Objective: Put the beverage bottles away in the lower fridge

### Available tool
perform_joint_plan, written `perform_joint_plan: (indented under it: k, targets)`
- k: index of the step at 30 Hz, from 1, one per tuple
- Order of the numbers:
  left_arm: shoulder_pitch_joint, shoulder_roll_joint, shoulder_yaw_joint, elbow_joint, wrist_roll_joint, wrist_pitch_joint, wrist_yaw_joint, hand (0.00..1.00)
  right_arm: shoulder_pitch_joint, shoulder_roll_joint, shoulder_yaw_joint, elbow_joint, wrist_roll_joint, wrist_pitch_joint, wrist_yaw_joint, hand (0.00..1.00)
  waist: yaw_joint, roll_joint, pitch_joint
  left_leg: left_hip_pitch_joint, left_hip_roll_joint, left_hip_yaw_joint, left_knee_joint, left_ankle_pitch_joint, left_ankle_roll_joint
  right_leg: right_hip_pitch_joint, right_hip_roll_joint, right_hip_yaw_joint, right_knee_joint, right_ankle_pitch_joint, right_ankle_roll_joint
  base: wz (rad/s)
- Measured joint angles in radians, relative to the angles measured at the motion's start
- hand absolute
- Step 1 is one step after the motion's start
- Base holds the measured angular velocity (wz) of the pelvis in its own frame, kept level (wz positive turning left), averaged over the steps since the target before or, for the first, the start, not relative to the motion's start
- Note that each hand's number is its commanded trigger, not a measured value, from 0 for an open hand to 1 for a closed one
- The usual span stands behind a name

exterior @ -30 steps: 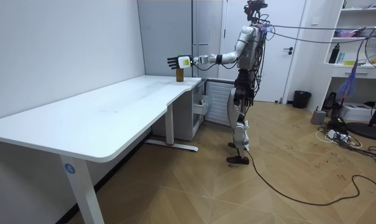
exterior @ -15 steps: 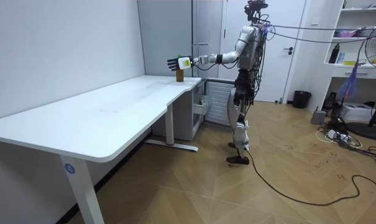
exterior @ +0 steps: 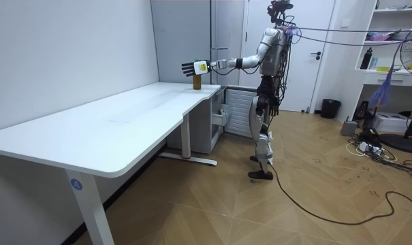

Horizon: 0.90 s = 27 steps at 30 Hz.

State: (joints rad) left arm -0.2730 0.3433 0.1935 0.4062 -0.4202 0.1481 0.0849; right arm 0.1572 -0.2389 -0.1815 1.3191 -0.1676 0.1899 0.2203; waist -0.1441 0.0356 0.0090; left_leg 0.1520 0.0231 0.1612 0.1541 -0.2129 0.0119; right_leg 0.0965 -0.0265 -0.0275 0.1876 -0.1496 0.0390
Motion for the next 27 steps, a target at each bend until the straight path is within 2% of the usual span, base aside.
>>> perform_joint_plan:
  k: [16,27]
  targets:
    - [-0.035,0.000,-0.007,0.029,0.000,0.005,-0.005,0.00,-0.017,0.000,0.000,0.001,0.000,0.001,-0.025,0.00,-0.019,-0.002,0.0010,-0.002,0.000,0.001,-0.003,0.000,0.000,-0.006,0.000,-0.002,-0.001,0.000,0.000,0.00]
    - [-0.047,0.000,-0.019,0.056,-0.002,0.009,-0.017,0.00,-0.019,0.000,0.000,0.000,0.001,0.008,-0.049,0.00,-0.021,0.002,-0.0018,-0.002,0.001,0.002,-0.004,0.000,0.000,-0.012,0.002,-0.001,-0.001,0.001,-0.001,0.00]
